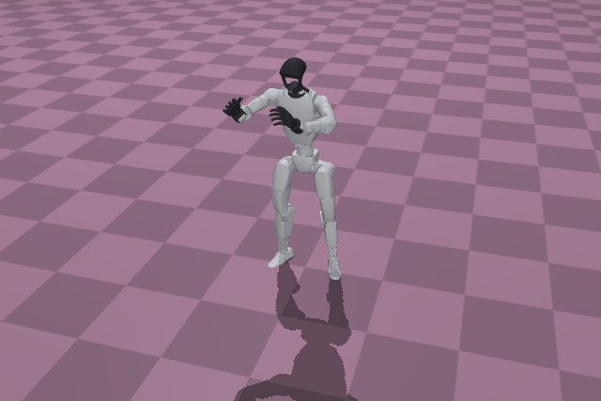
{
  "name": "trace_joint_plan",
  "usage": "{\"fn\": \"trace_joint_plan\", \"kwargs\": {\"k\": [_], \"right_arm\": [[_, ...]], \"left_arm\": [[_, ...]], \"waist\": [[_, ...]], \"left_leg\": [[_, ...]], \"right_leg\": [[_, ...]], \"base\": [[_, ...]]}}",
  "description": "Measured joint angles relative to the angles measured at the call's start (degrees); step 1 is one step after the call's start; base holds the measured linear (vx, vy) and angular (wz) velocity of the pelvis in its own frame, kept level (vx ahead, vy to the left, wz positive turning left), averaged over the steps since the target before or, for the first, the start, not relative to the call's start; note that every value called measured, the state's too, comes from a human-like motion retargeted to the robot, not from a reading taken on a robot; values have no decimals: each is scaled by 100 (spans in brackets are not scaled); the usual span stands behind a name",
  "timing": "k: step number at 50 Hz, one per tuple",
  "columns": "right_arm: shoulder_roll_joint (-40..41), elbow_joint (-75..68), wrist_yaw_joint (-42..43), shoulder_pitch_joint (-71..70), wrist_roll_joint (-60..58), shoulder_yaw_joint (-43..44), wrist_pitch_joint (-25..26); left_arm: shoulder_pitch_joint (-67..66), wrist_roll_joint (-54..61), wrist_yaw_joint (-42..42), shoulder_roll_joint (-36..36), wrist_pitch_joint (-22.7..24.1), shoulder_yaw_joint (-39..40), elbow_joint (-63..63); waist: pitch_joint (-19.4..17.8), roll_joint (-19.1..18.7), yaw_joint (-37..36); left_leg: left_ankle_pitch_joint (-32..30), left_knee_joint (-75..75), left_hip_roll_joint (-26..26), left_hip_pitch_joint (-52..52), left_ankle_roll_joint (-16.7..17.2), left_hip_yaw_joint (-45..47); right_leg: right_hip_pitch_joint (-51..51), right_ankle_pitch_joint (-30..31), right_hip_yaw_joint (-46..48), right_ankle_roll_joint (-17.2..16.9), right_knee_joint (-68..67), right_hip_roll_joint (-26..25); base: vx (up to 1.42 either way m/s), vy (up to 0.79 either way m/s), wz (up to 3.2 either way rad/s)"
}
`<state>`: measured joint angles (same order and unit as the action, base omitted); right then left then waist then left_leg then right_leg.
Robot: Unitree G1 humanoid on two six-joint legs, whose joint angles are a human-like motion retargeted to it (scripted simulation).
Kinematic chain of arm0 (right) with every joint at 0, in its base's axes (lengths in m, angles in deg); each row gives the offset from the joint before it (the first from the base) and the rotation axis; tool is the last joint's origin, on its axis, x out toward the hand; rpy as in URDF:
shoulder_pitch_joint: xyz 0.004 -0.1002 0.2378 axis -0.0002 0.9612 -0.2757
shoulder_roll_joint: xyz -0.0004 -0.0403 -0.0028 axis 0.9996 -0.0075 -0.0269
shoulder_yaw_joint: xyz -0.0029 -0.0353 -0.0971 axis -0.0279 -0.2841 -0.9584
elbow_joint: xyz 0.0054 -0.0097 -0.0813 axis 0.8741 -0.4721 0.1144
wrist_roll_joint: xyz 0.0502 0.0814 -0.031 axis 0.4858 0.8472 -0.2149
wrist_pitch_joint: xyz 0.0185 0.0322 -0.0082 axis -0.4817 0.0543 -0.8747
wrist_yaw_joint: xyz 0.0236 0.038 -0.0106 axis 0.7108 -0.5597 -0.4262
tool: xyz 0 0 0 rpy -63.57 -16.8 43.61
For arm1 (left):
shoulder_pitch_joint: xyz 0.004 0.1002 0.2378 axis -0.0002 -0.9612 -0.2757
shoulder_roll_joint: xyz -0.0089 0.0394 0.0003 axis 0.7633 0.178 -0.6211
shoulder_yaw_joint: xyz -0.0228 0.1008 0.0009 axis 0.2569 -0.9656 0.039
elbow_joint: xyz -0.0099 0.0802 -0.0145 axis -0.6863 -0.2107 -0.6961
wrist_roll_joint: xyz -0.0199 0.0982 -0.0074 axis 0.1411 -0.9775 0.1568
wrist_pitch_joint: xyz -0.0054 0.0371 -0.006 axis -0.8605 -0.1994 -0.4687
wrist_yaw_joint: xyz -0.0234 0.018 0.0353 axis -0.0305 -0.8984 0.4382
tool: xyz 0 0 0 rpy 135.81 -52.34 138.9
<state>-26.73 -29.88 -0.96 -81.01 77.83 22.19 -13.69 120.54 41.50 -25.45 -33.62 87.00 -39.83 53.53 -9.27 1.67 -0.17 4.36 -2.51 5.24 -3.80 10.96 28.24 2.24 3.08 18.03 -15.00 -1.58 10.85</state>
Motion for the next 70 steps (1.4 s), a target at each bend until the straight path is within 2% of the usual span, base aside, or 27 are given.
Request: {"fn": "trace_joint_plan", "kwargs": {"k": [6,10,15,21,23,26,29,32,38,40,43,46,50,55,61,65,68,70], "right_arm": [[-1403,1974,1026,688,-3466,-483,-337],[-2147,2852,1555,1280,-5147,-526,-533],[-2603,3268,1788,1969,-6028,-797,-821],[-2326,2697,1251,2234,-6276,-1190,-863],[-2121,2565,1191,2373,-6016,-1037,-841],[-1797,2545,1155,2725,-5027,-574,-878],[-1455,2531,798,3164,-3367,-48,-914],[-1110,2365,135,3594,-1337,468,-778],[-378,1453,-1152,4137,1986,1251,-180],[-143,987,-1636,4148,2700,1400,157],[161,60,-2425,3886,3372,1513,715],[383,-902,-3057,3444,3671,1508,1040],[520,-1943,-3577,2843,3806,1527,1198],[391,-2675,-3853,2310,3704,1736,1304],[-40,-3200,-3943,1996,3441,2137,1346],[-400,-3211,-3694,2008,3043,2269,1355],[-599,-2688,-3032,2260,2755,2210,1288],[-664,-2052,-2227,2559,2555,2131,1200]], "left_arm": [[-634,-3545,-1075,1383,311,-281,1902],[-1252,-5280,-1680,2014,427,-128,2700],[-2143,-6289,-2069,2334,602,47,3092],[-2436,-6665,-1574,2021,698,-155,2514],[-2420,-6476,-1446,1802,719,-127,2282],[-2459,-5660,-1313,1458,770,79,2104],[-2636,-4211,-898,1121,794,403,2062],[-2937,-2220,-96,773,690,811,1991],[-3628,1826,1693,-79,147,1712,1080],[-3739,2840,2222,-342,-149,1934,539],[-3624,3754,2906,-619,-606,2147,-553],[-3278,4011,3345,-783,-849,2249,-1734],[-2740,3922,3587,-868,-899,2317,-2996],[-2359,3735,3700,-780,-919,2341,-3570],[-2301,3556,3857,-450,-896,2398,-3384],[-2413,3258,3602,-158,-928,2372,-2935],[-2615,2920,2833,37,-973,2202,-2206],[-2785,2652,1960,125,-994,2028,-1514]], "waist": [[126,10,-29],[139,50,-70],[100,119,-114],[68,166,-88],[63,180,-77],[56,213,-83],[43,254,-113],[7,287,-157],[-115,312,-223],[-160,319,-230],[-251,336,-209],[-357,373,-173],[-500,437,-147],[-605,491,-184],[-520,476,-288],[-395,432,-330],[-292,382,-345],[-221,346,-358]], "left_leg": [[36,18,92,48,89,40],[61,34,143,77,147,68],[81,51,171,108,179,81],[87,45,146,153,163,30],[85,33,127,158,151,1],[88,11,88,140,120,-45],[112,6,31,87,61,-92],[162,29,-34,3,-13,-138],[273,132,-92,-154,-118,-196],[291,161,-81,-183,-132,-202],[298,186,-62,-207,-142,-205],[278,183,-45,-201,-144,-202],[220,138,-28,-157,-145,-188],[150,68,-19,-93,-140,-156],[129,55,27,-53,-105,-112],[171,87,3,-77,-106,-126],[211,108,-39,-120,-124,-157],[236,113,-58,-152,-130,-177]], "right_leg": [[81,-47,-17,0,-30,-98],[128,-66,-46,0,-38,-156],[168,-77,-74,0,-40,-187],[187,-94,-54,0,-37,-160],[180,-102,-38,0,-33,-141],[142,-116,-17,0,-28,-100],[67,-139,0,0,-32,-34],[-42,-176,17,0,-51,50],[-248,-252,31,57,-104,149],[-286,-266,28,99,-115,145],[-318,-271,18,146,-121,130],[-312,-246,3,159,-108,107],[-259,-174,-17,125,-61,69],[-182,-61,-39,23,17,29],[-130,-2,-66,0,62,-36],[-160,-43,-54,0,22,6],[-207,-102,-26,0,-33,71],[-237,-147,-4,10,-72,101]], "base": [[1,0,0],[0,0,0],[0,0,0],[-1,0,1],[0,0,0],[0,0,0],[0,0,0],[1,3,7],[1,2,3],[0,0,0],[-4,-1,-1],[-9,-2,-2],[-10,-2,-4],[-8,-1,-5],[-1,0,-1],[3,2,4],[8,5,10],[8,4,11]]}}
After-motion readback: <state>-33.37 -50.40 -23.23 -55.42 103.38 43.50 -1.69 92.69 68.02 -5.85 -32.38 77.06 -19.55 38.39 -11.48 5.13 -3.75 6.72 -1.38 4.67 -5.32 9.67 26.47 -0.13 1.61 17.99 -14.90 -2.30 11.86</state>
